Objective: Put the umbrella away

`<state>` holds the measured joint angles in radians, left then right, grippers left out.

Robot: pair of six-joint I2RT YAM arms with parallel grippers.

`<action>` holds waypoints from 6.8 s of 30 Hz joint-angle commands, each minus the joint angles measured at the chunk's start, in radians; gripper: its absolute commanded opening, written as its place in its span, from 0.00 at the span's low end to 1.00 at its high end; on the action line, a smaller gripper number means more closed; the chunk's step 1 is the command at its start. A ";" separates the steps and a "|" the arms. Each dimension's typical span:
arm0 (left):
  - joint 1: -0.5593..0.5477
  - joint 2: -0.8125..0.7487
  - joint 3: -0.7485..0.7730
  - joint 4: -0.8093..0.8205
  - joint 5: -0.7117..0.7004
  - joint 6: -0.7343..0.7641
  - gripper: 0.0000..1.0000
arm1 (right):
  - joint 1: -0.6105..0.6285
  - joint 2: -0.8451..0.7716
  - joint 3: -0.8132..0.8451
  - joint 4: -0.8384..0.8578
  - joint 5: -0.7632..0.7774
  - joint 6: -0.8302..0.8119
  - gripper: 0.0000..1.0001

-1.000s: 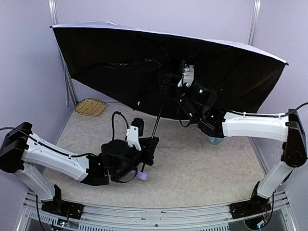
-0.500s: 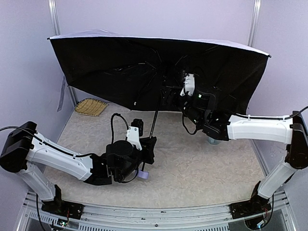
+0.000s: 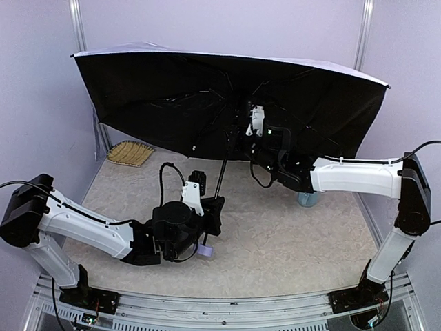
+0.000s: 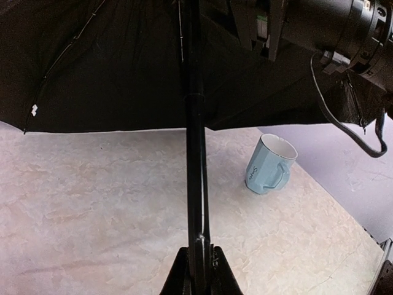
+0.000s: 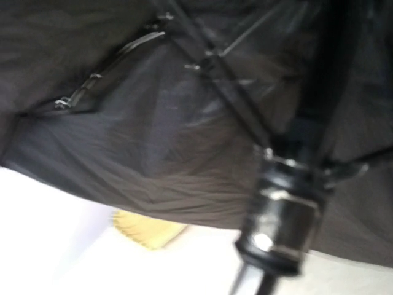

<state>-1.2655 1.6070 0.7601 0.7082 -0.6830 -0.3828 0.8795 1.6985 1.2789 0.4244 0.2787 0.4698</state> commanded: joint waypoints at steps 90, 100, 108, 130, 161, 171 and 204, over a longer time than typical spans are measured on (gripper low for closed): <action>0.278 -0.373 -0.112 0.260 0.644 0.226 0.00 | 0.144 -0.041 -0.061 -0.114 -0.386 -0.298 0.02; 0.288 -0.325 -0.043 0.324 0.610 0.197 0.00 | 0.181 -0.014 -0.166 -0.100 -0.375 -0.250 0.03; 0.331 -0.348 -0.034 0.275 0.631 0.226 0.00 | 0.184 -0.024 -0.211 -0.095 -0.351 -0.275 0.02; 0.260 -0.430 -0.285 0.021 0.665 0.290 0.58 | -0.164 0.031 0.173 0.086 -0.507 -0.182 0.00; 0.552 -0.628 -0.203 -0.147 0.869 0.090 0.99 | -0.351 -0.359 -0.104 -0.217 -0.892 -0.686 0.00; 0.372 -0.266 0.030 -0.035 0.973 0.201 0.99 | -0.018 -0.205 -0.144 -0.234 -0.881 -0.734 0.02; 0.602 -0.500 -0.172 -0.016 0.815 0.145 0.03 | 0.049 -0.325 -0.458 -0.201 -0.747 -0.750 0.86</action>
<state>-0.7212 1.1885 0.6182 0.6754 0.2337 -0.2977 0.9371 1.5299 0.9012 0.1776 -0.5491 -0.3458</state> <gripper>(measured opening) 0.477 0.849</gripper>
